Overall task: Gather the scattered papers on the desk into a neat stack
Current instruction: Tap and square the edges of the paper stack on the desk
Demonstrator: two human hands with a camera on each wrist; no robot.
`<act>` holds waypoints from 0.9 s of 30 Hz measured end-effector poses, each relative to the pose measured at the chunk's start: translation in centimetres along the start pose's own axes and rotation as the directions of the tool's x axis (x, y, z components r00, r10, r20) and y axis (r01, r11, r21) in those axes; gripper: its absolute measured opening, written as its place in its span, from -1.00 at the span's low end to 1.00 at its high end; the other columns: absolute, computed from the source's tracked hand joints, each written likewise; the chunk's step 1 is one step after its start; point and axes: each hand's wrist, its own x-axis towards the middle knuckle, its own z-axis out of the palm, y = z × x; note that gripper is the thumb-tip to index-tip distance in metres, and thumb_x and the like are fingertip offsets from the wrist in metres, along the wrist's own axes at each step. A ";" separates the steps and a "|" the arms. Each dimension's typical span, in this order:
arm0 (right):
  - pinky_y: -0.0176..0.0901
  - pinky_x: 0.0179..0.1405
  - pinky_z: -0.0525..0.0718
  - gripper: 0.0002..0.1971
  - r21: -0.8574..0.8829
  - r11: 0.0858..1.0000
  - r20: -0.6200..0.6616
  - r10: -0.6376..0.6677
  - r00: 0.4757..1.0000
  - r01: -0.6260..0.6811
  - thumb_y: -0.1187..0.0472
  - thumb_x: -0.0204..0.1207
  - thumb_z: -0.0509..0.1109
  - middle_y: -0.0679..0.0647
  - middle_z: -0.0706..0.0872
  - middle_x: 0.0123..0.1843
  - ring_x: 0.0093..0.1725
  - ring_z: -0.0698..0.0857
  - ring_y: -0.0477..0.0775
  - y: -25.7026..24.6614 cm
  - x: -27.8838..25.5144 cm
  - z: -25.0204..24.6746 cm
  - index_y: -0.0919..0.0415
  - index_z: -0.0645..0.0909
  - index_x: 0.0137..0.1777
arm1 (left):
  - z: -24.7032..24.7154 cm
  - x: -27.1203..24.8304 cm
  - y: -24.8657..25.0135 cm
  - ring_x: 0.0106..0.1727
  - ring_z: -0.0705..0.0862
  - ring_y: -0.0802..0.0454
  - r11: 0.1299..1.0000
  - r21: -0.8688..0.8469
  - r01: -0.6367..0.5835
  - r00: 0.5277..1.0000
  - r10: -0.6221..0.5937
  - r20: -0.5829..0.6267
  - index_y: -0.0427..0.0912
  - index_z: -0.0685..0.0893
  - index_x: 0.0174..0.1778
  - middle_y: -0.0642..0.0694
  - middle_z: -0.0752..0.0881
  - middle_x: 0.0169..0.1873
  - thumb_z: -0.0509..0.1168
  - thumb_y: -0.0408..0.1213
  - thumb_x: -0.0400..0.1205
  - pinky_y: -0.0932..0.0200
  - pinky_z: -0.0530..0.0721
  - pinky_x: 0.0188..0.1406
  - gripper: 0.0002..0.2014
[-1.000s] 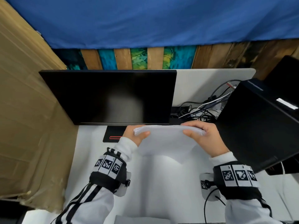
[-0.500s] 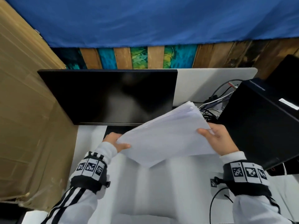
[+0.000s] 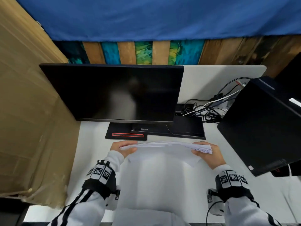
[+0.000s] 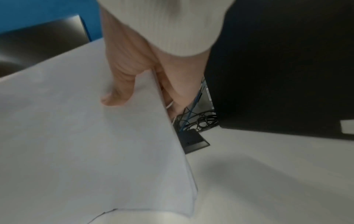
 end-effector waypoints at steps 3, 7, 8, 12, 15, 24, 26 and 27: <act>-0.63 -0.33 0.53 -0.87 -0.049 0.998 -0.097 0.028 0.995 -0.033 0.48 0.31 0.52 0.21 0.78 -0.22 -0.28 0.69 -0.15 0.4 0.3 0.0 0.29 0.73 -0.20 | 1.2 0.7 0.5 -0.26 0.61 -0.02 0.995 -0.082 0.060 0.991 -0.069 -0.113 -0.13 0.70 -0.37 0.20 0.70 -0.64 0.43 -0.53 0.43 0.72 0.49 -0.51 -0.80; -0.67 -0.20 0.50 -0.80 -0.189 0.981 -0.137 -0.081 0.987 0.055 0.36 0.32 0.54 0.05 0.80 -0.24 -0.25 0.71 -0.19 -1.6 0.7 -1.9 0.00 0.74 -0.23 | 1.1 1.6 3.6 -0.33 0.54 0.01 1.000 0.016 -0.004 0.992 0.006 -0.130 -0.05 0.66 -0.44 0.19 0.64 -0.59 0.42 -0.45 0.44 0.45 0.55 -0.34 -0.77; -0.57 -0.19 0.52 -0.89 -0.328 0.944 -0.130 -0.087 0.988 0.040 0.28 0.33 0.53 0.07 0.80 -0.27 -0.23 0.72 -0.06 -2.4 0.8 -2.2 0.04 0.75 -0.23 | 1.2 1.5 4.5 -0.33 0.58 0.00 0.999 0.035 -0.039 0.992 0.043 -0.119 -0.01 0.68 -0.46 0.19 0.66 -0.62 0.43 -0.44 0.43 0.37 0.57 -0.28 -0.76; -0.12 -0.30 0.43 -0.77 -0.625 0.761 0.151 -0.100 0.983 0.173 0.02 0.38 0.46 0.16 0.68 -0.40 -0.27 0.61 0.23 -5.7 1.4 -0.3 0.06 0.61 -0.44 | 2.8 0.2 9.1 -0.22 0.69 -0.02 0.963 0.165 -0.214 0.976 0.219 -0.010 -0.13 0.79 -0.18 -0.07 0.75 -0.33 0.44 -0.32 0.42 0.22 0.61 -0.06 -0.91; -0.06 -0.34 0.43 -0.67 -0.464 0.853 0.214 -0.153 0.965 0.238 -0.02 0.48 0.38 -0.06 0.45 -0.56 -0.40 0.47 0.14 -6.6 1.6 1.0 -0.02 0.50 -0.51 | 3.0 -0.5 11.5 -0.04 0.75 -0.06 0.915 0.196 -0.354 0.935 0.349 0.057 0.01 0.76 -0.08 -0.08 0.83 -0.17 0.46 -0.27 0.39 0.17 0.64 0.05 -0.80; -0.46 -0.28 0.69 -0.86 0.327 0.941 0.001 -0.088 0.996 0.083 0.34 0.46 0.40 -0.29 0.82 -0.37 -0.31 0.75 -0.33 -5.5 1.1 -0.3 0.08 0.72 -0.18 | -3.0 -0.3 10.1 -0.37 0.73 0.35 0.961 0.044 -0.274 0.944 0.278 -0.178 -0.04 0.66 -0.25 0.20 0.76 -0.47 0.49 -0.39 0.40 0.61 0.57 -0.35 -0.83; -0.41 -0.30 0.71 -0.90 0.415 0.907 -0.067 -0.048 0.997 0.072 0.33 0.40 0.44 -0.26 0.83 -0.37 -0.33 0.76 -0.29 -5.4 0.8 0.3 0.12 0.72 -0.20 | -2.8 -0.6 9.9 -0.36 0.74 0.48 0.929 -0.240 -0.282 0.956 0.251 -0.151 -0.02 0.65 -0.22 0.32 0.79 -0.51 0.41 -0.58 0.42 0.56 0.65 -0.30 -0.70; -0.37 -0.31 0.71 -0.88 0.434 0.900 -0.070 -0.023 0.997 0.051 0.38 0.39 0.45 -0.25 0.83 -0.39 -0.36 0.76 -0.29 -5.1 0.7 0.8 0.13 0.71 -0.21 | -2.4 -0.9 9.7 -0.36 0.74 0.51 0.932 -0.249 -0.262 0.964 0.240 -0.116 0.00 0.64 -0.21 0.38 0.78 -0.51 0.41 -0.61 0.41 0.50 0.67 -0.28 -0.66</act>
